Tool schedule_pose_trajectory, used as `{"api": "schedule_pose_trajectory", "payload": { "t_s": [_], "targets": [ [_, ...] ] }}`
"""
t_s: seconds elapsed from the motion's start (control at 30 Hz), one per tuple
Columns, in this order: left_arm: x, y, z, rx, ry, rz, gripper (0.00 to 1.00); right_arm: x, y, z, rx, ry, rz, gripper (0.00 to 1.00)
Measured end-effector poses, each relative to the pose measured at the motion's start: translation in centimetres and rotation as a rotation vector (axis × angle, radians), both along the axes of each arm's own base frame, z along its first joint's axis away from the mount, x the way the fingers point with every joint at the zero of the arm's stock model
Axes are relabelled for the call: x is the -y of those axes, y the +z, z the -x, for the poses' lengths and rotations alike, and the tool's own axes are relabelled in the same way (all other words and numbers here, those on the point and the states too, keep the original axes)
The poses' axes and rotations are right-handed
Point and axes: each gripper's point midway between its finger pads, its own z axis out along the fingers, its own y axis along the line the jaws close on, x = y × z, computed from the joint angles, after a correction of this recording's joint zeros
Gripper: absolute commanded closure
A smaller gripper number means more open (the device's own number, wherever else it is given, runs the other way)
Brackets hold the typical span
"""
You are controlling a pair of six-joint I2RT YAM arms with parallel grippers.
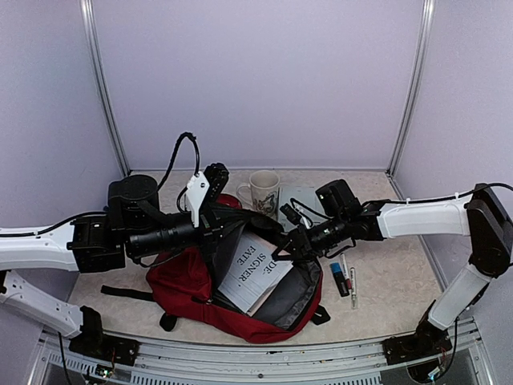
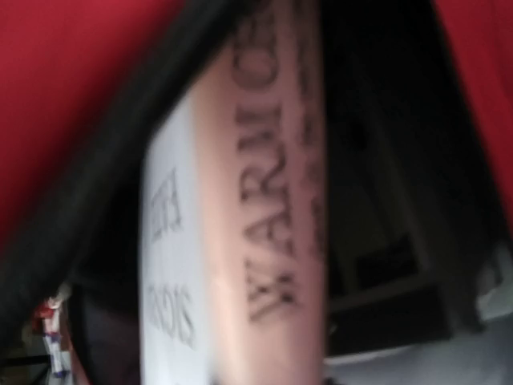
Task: Pack the student bag
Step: Place the book in the largest pocket of the bag, then adjust the book in the largest pocket of the bag.
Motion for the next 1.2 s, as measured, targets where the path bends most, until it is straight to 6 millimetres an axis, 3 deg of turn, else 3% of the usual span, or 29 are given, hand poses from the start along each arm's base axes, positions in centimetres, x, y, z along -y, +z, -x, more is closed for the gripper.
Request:
{"api": "schedule_pose_trajectory", "payload": {
  "t_s": [0.07, 0.2, 0.3, 0.5, 0.67, 0.73, 0.93, 1.1, 1.2],
  "targets": [
    [-0.2, 0.3, -0.1, 0.004, 0.008, 0.005, 1.0, -0.2, -0.3, -0.6, 0.008, -0.018, 0.006, 0.53],
    [-1.0, 0.9, -0.1, 0.015, 0.028, 0.02, 1.0, -0.1, 0.0, -1.9, 0.059, -0.067, 0.037, 0.31],
    [-1.7, 1.0, -0.4, 0.018, 0.047, 0.024, 1.0, 0.4, 1.6, -3.3, 0.148, -0.122, 0.063, 0.26],
    [-2.5, 1.0, -1.1, 0.017, 0.079, 0.027, 1.0, 2.9, 6.9, -4.0, 0.312, -0.219, 0.078, 0.33],
    [-2.6, 0.9, -1.4, 0.014, 0.091, 0.028, 1.0, 4.7, 8.0, -1.8, 0.335, -0.249, 0.107, 0.52],
    [-2.7, 0.9, -1.5, 0.014, 0.096, 0.028, 1.0, 4.7, 6.8, 0.3, 0.308, -0.222, 0.115, 0.61],
    [-2.8, 0.9, -1.6, 0.015, 0.103, 0.027, 1.0, 3.8, -0.5, 5.9, 0.15, -0.098, 0.232, 0.73],
    [-2.9, 0.9, -1.7, 0.015, 0.107, 0.026, 1.0, 2.0, -5.2, 6.6, 0.089, -0.042, 0.33, 0.75],
    [-3.1, 1.0, -1.8, 0.015, 0.112, 0.025, 1.0, 0.3, -6.3, 5.5, 0.094, -0.028, 0.353, 0.75]
  ]
}}
